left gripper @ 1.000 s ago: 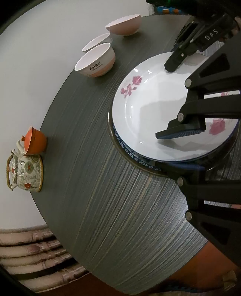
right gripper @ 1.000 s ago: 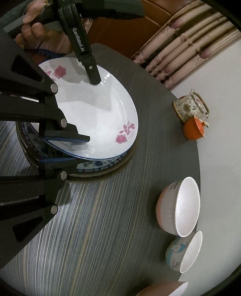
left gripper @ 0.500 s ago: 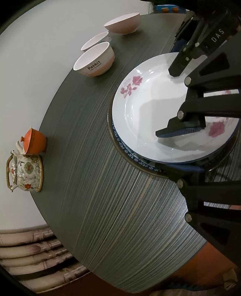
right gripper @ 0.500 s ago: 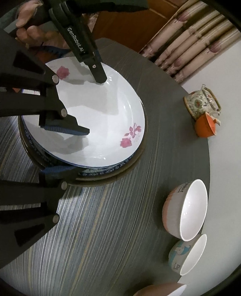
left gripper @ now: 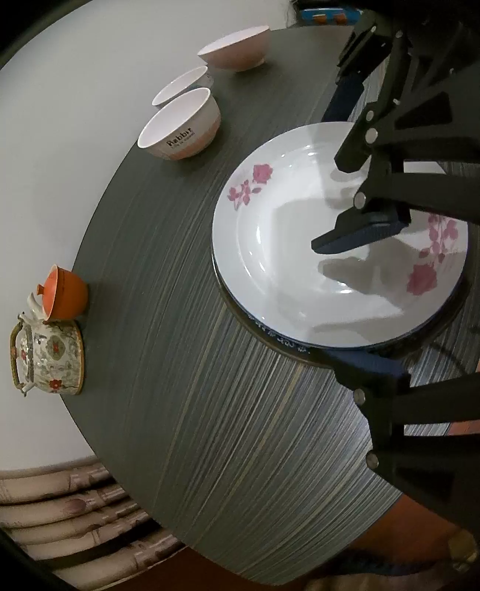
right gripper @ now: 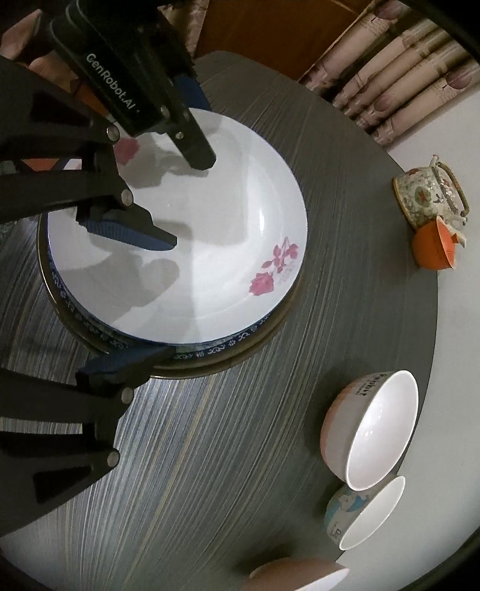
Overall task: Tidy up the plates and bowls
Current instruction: 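Open the left tool and release the flowered plate onto the stack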
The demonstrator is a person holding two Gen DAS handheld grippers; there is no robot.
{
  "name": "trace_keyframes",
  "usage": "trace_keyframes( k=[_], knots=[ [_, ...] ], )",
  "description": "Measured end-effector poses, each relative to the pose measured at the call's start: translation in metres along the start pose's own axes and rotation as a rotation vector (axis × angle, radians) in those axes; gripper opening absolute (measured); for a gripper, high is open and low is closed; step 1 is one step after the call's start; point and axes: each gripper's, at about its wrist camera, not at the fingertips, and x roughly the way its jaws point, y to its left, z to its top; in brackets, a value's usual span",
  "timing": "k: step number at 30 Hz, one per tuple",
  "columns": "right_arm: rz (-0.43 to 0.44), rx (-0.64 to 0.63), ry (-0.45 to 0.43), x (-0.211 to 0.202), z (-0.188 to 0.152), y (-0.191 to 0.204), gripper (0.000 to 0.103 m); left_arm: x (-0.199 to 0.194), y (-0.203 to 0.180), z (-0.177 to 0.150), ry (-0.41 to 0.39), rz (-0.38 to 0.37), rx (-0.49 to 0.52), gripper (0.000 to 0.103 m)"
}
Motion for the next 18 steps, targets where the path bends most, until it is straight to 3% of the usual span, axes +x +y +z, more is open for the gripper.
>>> trace_keyframes(
  k=[4, 10, 15, 18],
  knots=[
    [0.018, -0.008, -0.019, -0.004, 0.001, 0.001, 0.055, -0.014, -0.007, -0.001, -0.073, -0.004, 0.032, 0.059],
    [0.055, 0.028, -0.062, -0.015, -0.002, -0.011, 0.056, -0.025, -0.02, -0.004, -0.117, -0.028, 0.084, 0.059],
    [0.082, 0.062, -0.09, -0.026, -0.013, -0.028, 0.056, -0.034, -0.024, -0.009, -0.177, 0.022, 0.106, 0.059],
    [0.07, 0.088, -0.116, -0.037, -0.026, -0.044, 0.056, -0.03, -0.02, -0.012, -0.174, 0.056, 0.103, 0.059]
  ],
)
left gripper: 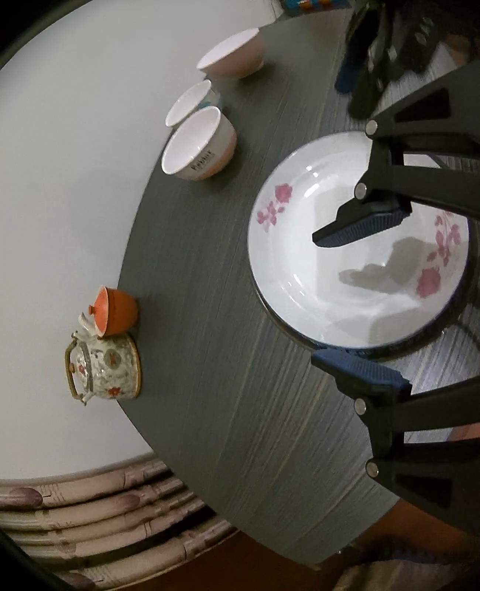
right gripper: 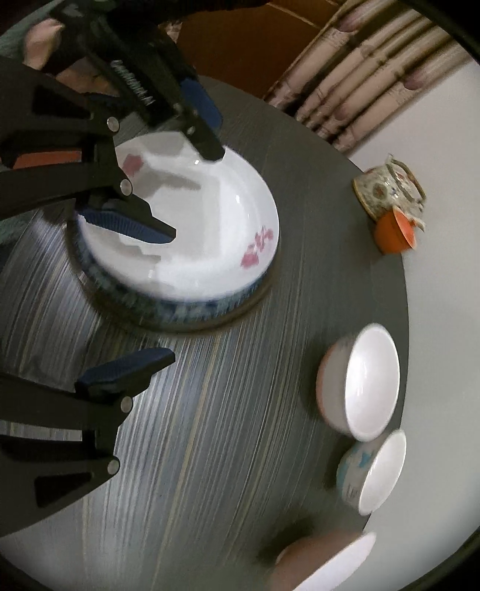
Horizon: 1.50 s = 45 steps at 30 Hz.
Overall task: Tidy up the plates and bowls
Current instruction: 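Open the left tool and release the flowered plate onto the stack, then move the left tool to the rim of the large pink bowl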
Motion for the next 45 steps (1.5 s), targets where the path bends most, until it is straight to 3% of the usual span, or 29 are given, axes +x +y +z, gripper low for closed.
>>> trace_keyframes(
  k=[5, 9, 16, 23, 25, 27, 37, 45],
  knots=[
    [-0.04, 0.042, -0.031, -0.026, -0.014, -0.041, 0.056, 0.0, -0.003, -0.006, 0.032, 0.051, -0.011, 0.059],
    [-0.07, 0.116, -0.052, -0.047, -0.012, -0.086, 0.056, -0.01, -0.033, 0.009, 0.025, 0.034, 0.034, 0.059],
    [-0.149, 0.274, -0.12, -0.092, -0.007, -0.182, 0.056, -0.012, -0.125, 0.049, 0.017, -0.085, 0.156, 0.059],
    [-0.202, 0.341, -0.135, -0.124, 0.012, -0.252, 0.056, 0.01, -0.225, 0.096, 0.073, -0.231, 0.234, 0.059],
    [-0.2, 0.352, -0.147, -0.132, 0.022, -0.273, 0.056, 0.02, -0.247, 0.105, 0.106, -0.234, 0.233, 0.059],
    [-0.214, 0.371, -0.145, -0.136, 0.028, -0.288, 0.056, 0.033, -0.269, 0.114, 0.142, -0.269, 0.226, 0.059],
    [-0.216, 0.427, -0.139, -0.122, 0.083, -0.353, 0.056, 0.092, -0.326, 0.139, 0.234, -0.277, 0.139, 0.059],
    [-0.231, 0.43, -0.076, -0.092, 0.106, -0.365, 0.055, 0.118, -0.362, 0.138, 0.272, -0.266, 0.139, 0.059]
  ],
)
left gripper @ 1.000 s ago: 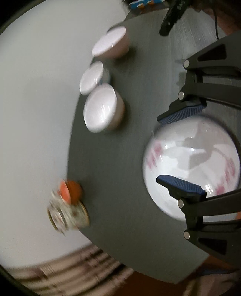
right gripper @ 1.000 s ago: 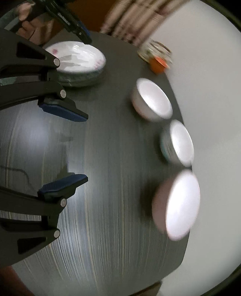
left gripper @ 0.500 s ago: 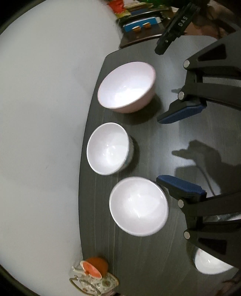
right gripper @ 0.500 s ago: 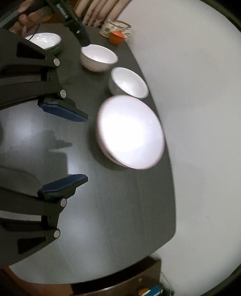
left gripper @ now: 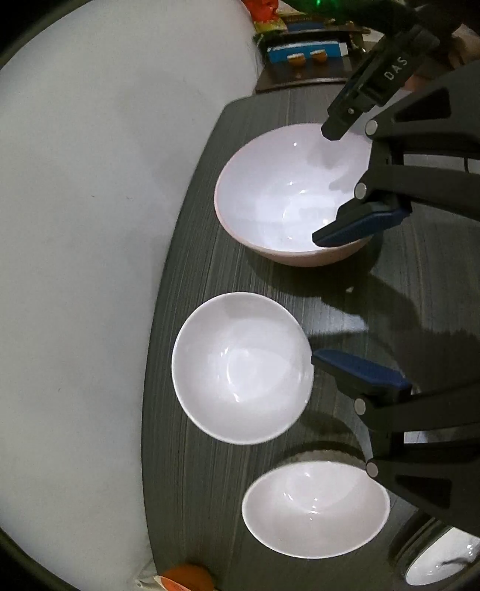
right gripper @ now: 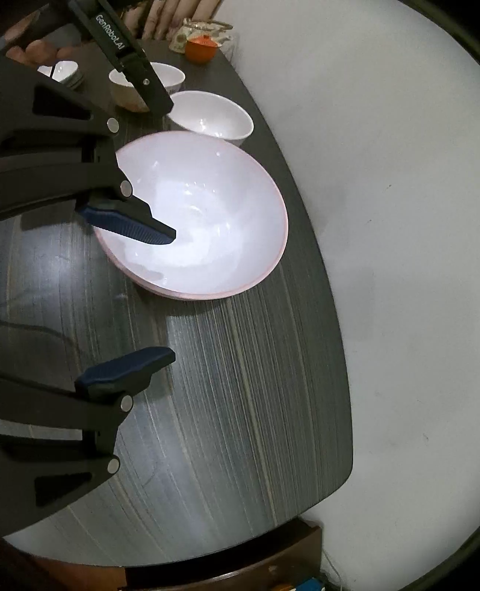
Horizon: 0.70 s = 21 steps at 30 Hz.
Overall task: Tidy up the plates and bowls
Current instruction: 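Close the left tool on the pink bowl's rim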
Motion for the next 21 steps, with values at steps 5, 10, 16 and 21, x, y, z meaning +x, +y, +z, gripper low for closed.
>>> trace_keyframes(
  k=[5, 10, 16, 21],
  knots=[
    [0.005, 0.002, 0.018, 0.013, 0.005, 0.002, 0.053, 0.017, -0.006, 0.008, 0.032, -0.003, 0.003, 0.059],
    [0.008, 0.009, 0.043, 0.021, 0.008, 0.004, 0.053, 0.029, -0.011, 0.012, 0.078, -0.004, -0.002, 0.058],
    [0.032, 0.025, 0.064, 0.03, 0.013, 0.002, 0.044, 0.036, -0.011, 0.017, 0.092, -0.006, -0.01, 0.039],
    [0.066, 0.034, 0.075, 0.033, 0.016, -0.003, 0.025, 0.043, -0.012, 0.015, 0.114, -0.036, -0.017, 0.023]
  ],
)
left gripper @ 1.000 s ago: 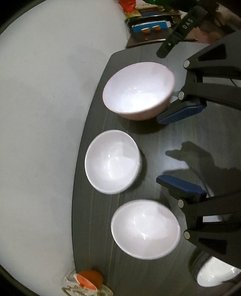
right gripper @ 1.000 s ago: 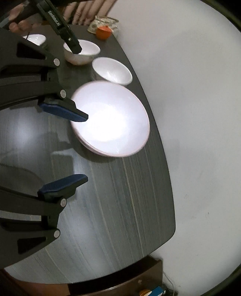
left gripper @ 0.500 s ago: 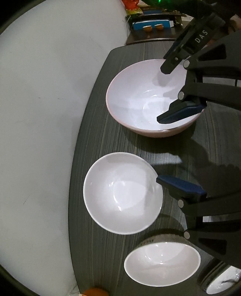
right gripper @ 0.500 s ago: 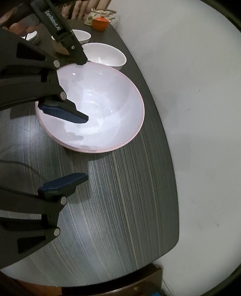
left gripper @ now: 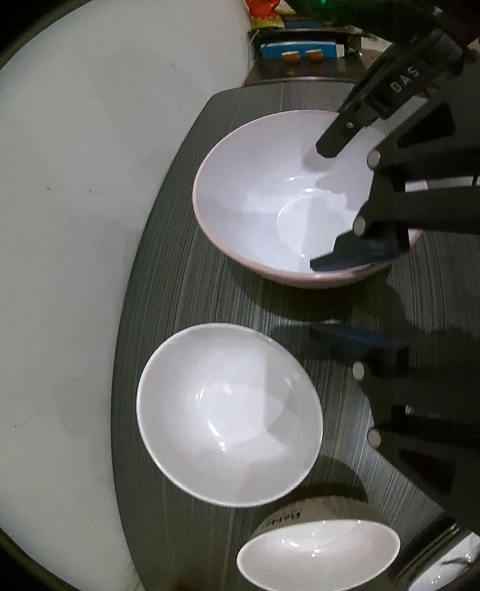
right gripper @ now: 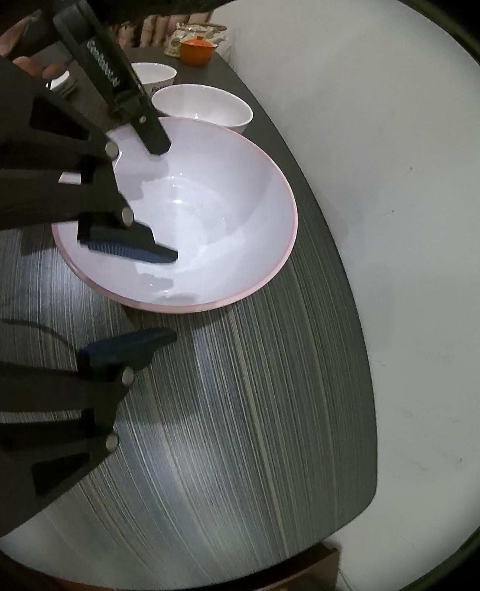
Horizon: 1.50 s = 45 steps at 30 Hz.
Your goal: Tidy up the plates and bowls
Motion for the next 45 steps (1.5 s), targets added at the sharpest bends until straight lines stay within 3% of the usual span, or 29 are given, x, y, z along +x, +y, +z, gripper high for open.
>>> trace_keyframes(
  k=[3, 10, 20, 29, 45],
  knots=[
    [-0.013, -0.012, 0.004, 0.001, -0.001, -0.002, 0.014, -0.002, -0.002, -0.001, 0.002, -0.031, 0.018, 0.013],
    [-0.014, 0.007, 0.002, -0.006, -0.011, -0.001, 0.014, -0.022, -0.005, -0.017, -0.021, -0.031, 0.049, 0.013],
    [0.0, -0.013, -0.01, -0.043, -0.05, 0.025, 0.014, -0.069, 0.011, -0.055, -0.052, -0.029, 0.055, 0.013],
    [0.031, -0.037, -0.016, -0.076, -0.117, 0.051, 0.015, -0.117, 0.053, -0.106, -0.045, -0.016, 0.038, 0.013],
    [0.069, -0.061, 0.006, -0.093, -0.204, 0.087, 0.016, -0.147, 0.101, -0.189, -0.063, 0.025, -0.009, 0.013]
  ],
)
